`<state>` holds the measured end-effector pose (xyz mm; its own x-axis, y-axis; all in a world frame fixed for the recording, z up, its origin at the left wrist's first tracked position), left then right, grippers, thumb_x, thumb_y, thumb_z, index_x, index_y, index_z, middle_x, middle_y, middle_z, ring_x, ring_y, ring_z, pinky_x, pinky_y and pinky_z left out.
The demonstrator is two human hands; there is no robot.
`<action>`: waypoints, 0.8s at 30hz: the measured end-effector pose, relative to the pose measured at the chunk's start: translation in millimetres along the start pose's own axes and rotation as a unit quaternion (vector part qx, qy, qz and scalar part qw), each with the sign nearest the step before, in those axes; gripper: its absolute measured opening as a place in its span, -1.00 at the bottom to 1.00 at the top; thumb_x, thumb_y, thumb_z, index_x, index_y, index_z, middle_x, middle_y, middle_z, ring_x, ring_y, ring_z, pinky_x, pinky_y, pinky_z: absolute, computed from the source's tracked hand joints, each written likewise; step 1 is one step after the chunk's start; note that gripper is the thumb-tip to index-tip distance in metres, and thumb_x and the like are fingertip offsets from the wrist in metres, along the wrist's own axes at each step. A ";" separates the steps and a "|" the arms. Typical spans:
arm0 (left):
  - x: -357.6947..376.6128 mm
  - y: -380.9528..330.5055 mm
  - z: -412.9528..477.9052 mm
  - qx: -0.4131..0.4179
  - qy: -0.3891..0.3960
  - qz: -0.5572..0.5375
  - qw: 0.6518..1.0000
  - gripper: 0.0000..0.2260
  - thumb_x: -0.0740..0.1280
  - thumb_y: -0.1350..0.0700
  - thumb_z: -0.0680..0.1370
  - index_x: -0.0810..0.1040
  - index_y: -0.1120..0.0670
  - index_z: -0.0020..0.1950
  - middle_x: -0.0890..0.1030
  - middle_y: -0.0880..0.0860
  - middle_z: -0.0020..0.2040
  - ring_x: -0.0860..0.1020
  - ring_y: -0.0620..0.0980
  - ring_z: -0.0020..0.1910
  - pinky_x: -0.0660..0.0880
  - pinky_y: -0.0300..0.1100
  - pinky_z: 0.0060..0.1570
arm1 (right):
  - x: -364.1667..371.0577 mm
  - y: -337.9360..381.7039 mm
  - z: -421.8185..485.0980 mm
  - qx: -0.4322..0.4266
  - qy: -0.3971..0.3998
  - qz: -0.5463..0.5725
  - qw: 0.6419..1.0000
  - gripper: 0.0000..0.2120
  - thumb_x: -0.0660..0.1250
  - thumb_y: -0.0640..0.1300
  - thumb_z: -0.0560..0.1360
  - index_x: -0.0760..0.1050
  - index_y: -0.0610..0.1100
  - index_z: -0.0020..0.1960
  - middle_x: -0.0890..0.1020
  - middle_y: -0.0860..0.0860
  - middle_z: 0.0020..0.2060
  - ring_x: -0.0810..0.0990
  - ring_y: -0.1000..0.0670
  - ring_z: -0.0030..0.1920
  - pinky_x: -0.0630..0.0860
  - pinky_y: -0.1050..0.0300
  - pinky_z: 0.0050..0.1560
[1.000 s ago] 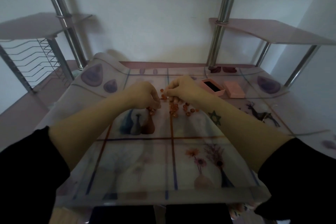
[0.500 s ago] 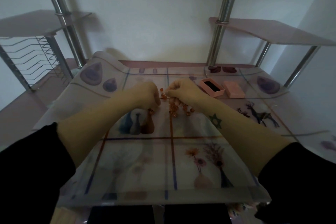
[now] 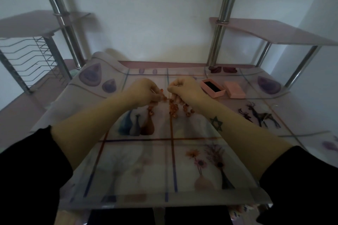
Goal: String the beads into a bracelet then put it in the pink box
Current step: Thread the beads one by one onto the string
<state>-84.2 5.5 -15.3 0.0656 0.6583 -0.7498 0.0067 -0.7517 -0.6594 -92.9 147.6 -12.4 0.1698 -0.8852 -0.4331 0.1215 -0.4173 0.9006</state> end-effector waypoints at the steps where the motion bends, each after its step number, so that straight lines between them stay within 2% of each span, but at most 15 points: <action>1: 0.9 2.8 -0.5 -0.017 0.003 -0.070 0.997 -0.94 0.44 0.15 0.49 0.64 0.10 -0.07 0.67 0.05 -0.19 0.63 -0.15 -0.33 0.53 -0.36 -0.37 | -1.3 0.2 0.4 -0.002 -0.009 0.004 1.000 -0.91 0.32 -0.20 0.54 0.55 -0.15 -0.14 0.59 -0.01 -0.45 0.46 0.08 -0.53 0.41 0.22 -0.48; 3: 3.4 6.5 -1.8 -0.043 0.010 -0.190 0.981 -0.94 0.43 0.23 0.49 0.64 0.13 -0.06 0.68 0.09 -0.16 0.65 -0.16 -0.36 0.52 -0.39 -0.37 | -3.3 1.2 0.9 -0.010 -0.022 0.007 1.000 -0.90 0.33 -0.18 0.54 0.55 -0.12 -0.15 0.59 -0.01 -0.45 0.46 0.08 -0.53 0.42 0.20 -0.45; 5: 5.5 10.4 -2.5 -0.067 0.018 -0.285 0.956 -0.91 0.41 0.30 0.48 0.65 0.18 -0.05 0.69 0.12 -0.11 0.68 -0.13 -0.29 0.55 -0.36 -0.31 | -5.0 2.7 1.0 -0.022 -0.031 0.010 0.999 -0.90 0.33 -0.17 0.54 0.55 -0.13 -0.15 0.59 -0.02 -0.44 0.46 0.10 -0.54 0.42 0.20 -0.44; 9: 9.7 15.3 -2.4 -0.091 0.045 -0.378 0.920 -0.86 0.37 0.38 0.47 0.64 0.20 -0.04 0.70 0.15 -0.10 0.70 -0.03 -0.15 0.59 -0.29 -0.21 | -7.8 5.4 -0.8 -0.050 -0.046 0.011 0.998 -0.90 0.34 -0.19 0.53 0.54 -0.13 -0.16 0.58 -0.01 -0.44 0.45 0.19 -0.56 0.41 0.29 -0.45; 13: 8.6 19.2 -0.5 -0.088 0.035 -0.397 0.913 -0.84 0.34 0.39 0.49 0.64 0.19 -0.02 0.71 0.14 -0.12 0.70 -0.02 -0.14 0.61 -0.26 -0.19 | -8.8 5.7 -2.5 -0.073 -0.058 -0.003 0.996 -0.95 0.35 -0.19 0.52 0.54 -0.15 -0.12 0.60 0.00 -0.41 0.46 0.26 -0.54 0.38 0.36 -0.43; 17: 7.3 21.0 0.6 -0.076 0.016 -0.393 0.916 -0.84 0.34 0.37 0.50 0.63 0.18 0.01 0.69 0.15 -0.05 0.69 -0.02 -0.10 0.61 -0.26 -0.16 | -8.8 4.1 -1.7 -0.083 -0.071 -0.017 0.994 -0.96 0.36 -0.19 0.51 0.53 -0.14 -0.11 0.62 -0.01 -0.38 0.50 0.25 -0.48 0.42 0.30 -0.37; 21: 4.8 20.4 0.6 -0.057 -0.003 -0.361 0.931 -0.84 0.35 0.34 0.50 0.63 0.15 0.01 0.69 0.13 -0.04 0.69 -0.03 -0.09 0.62 -0.21 -0.08 | -6.4 7.2 -1.7 -0.111 -0.077 -0.055 0.989 -0.92 0.37 -0.18 0.50 0.52 -0.06 -0.17 0.62 0.01 -0.36 0.59 0.11 -0.34 0.56 0.16 -0.23; 24: 4.4 19.8 -0.1 -0.048 -0.011 -0.338 0.940 -0.84 0.37 0.33 0.49 0.62 0.14 0.02 0.69 0.13 -0.05 0.68 0.00 -0.06 0.61 -0.13 0.02 | -3.9 9.3 -0.6 -0.123 -0.077 -0.086 0.986 -0.82 0.37 -0.18 0.49 0.47 0.02 -0.24 0.60 0.04 -0.37 0.60 0.03 -0.29 0.57 0.10 -0.19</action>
<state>-83.6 -6.5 -31.7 -0.0062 0.9866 -0.1629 0.1296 -0.1607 -0.9785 -91.8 147.3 -2.3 -0.0218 -0.8346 -0.5504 0.3731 -0.5175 0.7700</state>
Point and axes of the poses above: each hand's wrist, its own z-axis towards the middle knuckle, its own x-axis out of the palm, y = z × x, the point moved 8 cm from there along z, towards the middle knuckle
